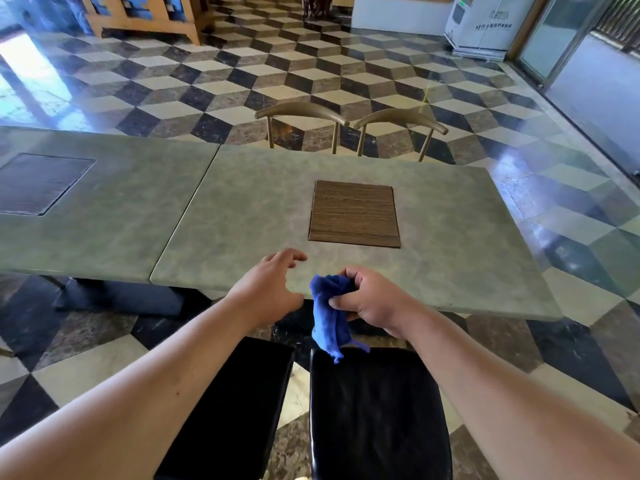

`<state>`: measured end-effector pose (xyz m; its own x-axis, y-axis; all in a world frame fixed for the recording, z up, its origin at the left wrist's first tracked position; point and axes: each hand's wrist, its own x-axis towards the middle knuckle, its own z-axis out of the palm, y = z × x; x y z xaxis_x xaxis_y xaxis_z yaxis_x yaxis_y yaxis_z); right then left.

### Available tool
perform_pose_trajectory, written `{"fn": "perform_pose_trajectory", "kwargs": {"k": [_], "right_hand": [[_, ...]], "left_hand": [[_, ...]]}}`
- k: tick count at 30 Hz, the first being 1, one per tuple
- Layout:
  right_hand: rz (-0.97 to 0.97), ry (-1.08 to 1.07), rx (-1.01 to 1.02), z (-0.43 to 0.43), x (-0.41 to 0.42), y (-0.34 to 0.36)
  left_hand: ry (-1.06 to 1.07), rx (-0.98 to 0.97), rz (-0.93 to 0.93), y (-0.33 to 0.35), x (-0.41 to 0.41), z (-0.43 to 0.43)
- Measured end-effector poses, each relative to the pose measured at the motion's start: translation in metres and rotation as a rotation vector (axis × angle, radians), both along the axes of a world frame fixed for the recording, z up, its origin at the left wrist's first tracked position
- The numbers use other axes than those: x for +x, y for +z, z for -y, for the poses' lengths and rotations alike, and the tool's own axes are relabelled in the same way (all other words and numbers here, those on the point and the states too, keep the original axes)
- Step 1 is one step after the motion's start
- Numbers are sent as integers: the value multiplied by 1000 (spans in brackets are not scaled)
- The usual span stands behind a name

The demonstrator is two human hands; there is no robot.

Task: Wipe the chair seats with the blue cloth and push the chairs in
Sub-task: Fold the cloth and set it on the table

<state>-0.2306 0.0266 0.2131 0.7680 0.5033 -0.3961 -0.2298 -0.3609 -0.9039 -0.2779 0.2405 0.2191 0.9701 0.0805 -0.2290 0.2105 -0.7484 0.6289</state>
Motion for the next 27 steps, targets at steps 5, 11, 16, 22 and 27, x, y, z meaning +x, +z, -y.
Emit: {"fn": "perform_pose_trajectory", "kwargs": {"k": [5,11,16,22,27], "right_hand": [[41,115,-21,1,11,-3],[220,61,-207,21,35,-19],[219,-36,-284,25,45,-35],[336,-340,-432,10,94,-21],[420,-206,-587,0,101,-14]], "left_hand": [[-248,195,-188,-20,13,-3],[-74,95,-115,-30,33,-8],[-47,91,-142,-33,46,-10],[137,70,30,-20,91,-9],[121,226,-45,-17,97,-3]]}}
